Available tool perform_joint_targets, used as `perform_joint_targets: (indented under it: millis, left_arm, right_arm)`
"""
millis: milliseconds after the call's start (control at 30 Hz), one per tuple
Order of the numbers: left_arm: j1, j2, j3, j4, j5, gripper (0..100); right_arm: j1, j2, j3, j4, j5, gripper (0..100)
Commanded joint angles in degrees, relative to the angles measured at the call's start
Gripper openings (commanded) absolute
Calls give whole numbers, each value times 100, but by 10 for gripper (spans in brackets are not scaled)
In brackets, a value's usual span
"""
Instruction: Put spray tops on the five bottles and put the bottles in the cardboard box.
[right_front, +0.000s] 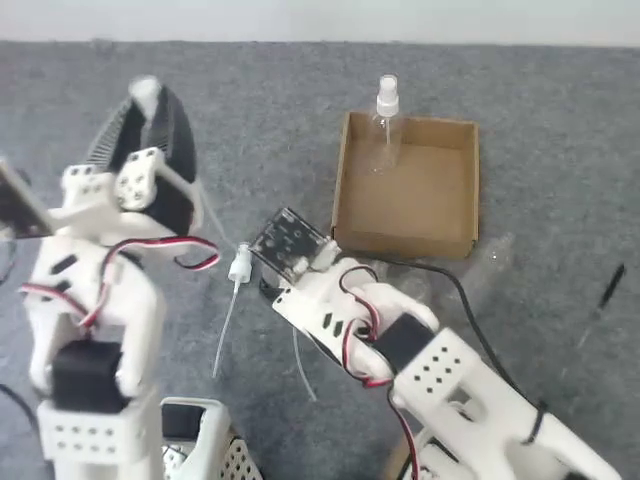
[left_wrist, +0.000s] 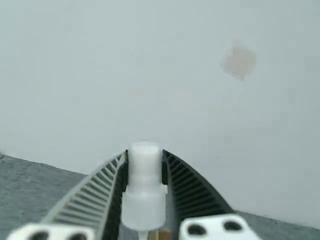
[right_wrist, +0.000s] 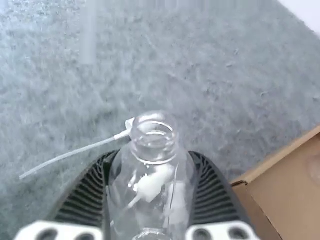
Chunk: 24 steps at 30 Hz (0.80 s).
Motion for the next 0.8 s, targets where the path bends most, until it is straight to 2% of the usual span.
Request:
perform_joint_targets:
  millis: [0,500,767]
  left_arm:
    - [176,-53,92,-334,88,10]
    - [299,-53,725,-738,97,10]
    - [598,-62,1077,-993,79,10]
  right_arm:
    - [-13,-338,-26,-207,-53,6]
    - [-110,-365,-18,-207,-53,6]
    - [-101,-391,18,-198,-53,6]
